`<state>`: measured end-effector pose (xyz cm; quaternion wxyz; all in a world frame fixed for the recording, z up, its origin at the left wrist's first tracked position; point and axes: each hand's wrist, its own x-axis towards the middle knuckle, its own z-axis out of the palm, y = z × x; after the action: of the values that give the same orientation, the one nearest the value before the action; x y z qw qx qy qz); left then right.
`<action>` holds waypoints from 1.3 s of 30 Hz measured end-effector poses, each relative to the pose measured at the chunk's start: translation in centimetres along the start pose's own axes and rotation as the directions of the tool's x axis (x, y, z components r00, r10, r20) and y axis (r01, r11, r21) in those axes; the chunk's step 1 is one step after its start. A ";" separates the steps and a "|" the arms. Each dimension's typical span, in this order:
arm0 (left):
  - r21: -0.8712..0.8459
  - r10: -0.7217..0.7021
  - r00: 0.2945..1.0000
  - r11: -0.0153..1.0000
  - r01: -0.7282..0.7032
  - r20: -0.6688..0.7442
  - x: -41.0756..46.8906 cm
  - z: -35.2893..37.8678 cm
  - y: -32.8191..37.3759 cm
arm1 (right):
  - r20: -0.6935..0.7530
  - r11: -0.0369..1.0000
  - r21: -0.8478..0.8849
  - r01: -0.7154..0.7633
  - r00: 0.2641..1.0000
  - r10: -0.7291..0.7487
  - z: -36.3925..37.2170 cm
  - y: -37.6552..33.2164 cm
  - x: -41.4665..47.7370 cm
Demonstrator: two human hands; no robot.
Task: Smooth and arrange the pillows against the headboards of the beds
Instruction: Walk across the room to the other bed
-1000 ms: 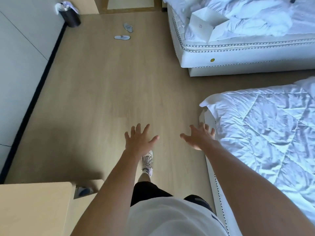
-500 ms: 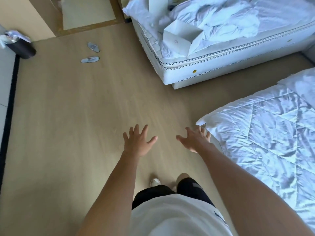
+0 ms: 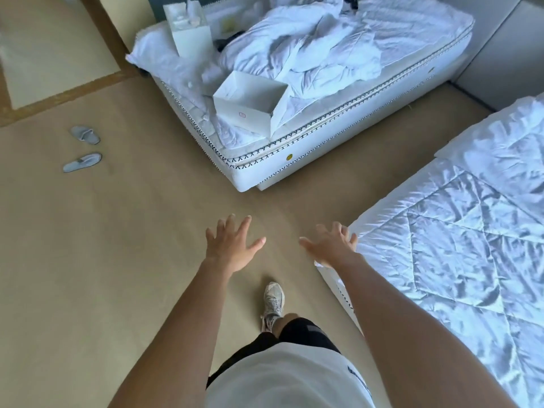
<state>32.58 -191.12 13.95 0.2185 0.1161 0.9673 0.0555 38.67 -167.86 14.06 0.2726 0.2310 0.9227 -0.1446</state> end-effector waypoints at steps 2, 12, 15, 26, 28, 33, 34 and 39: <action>0.025 0.034 0.999 0.999 -0.035 0.014 3.9 -2.0 1.6 | 0.000 0.999 0.028 -0.018 1.000 0.018 -2.4 -0.3 2.8; 0.126 0.269 0.958 0.951 -0.281 0.103 20.6 -8.7 11.7 | -0.020 0.965 0.171 -0.199 0.978 0.205 -11.8 3.1 13.6; 0.127 0.346 0.928 0.923 -0.363 0.141 26.0 -9.3 14.8 | -0.001 0.939 0.207 -0.276 0.959 0.283 -14.2 5.1 16.9; 0.209 0.567 0.794 0.768 -0.606 0.221 46.4 -15.7 29.3 | 0.001 0.789 0.385 -0.479 0.855 0.519 -26.7 9.5 31.5; 0.228 0.602 0.762 0.728 -0.646 0.239 49.3 -17.0 32.4 | -0.006 0.762 0.416 -0.496 0.837 0.548 -29.0 10.2 33.6; 0.217 0.669 0.688 0.654 -0.725 0.280 54.6 -18.5 40.2 | 0.044 0.683 0.461 -0.566 0.784 0.620 -32.9 14.3 37.2; 0.218 0.676 0.678 0.643 -0.734 0.288 55.0 -18.7 41.1 | 0.048 0.677 0.463 -0.572 0.779 0.625 -33.4 14.9 37.5; 0.228 0.706 0.627 0.585 -0.778 0.330 59.5 -18.7 49.4 | 0.088 0.623 0.471 -0.624 0.736 0.671 -36.6 21.1 41.4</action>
<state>-17.88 -129.66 14.22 0.2484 0.5528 0.7943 -0.0425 2.56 -121.15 17.10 0.1966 0.6130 0.7251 -0.2446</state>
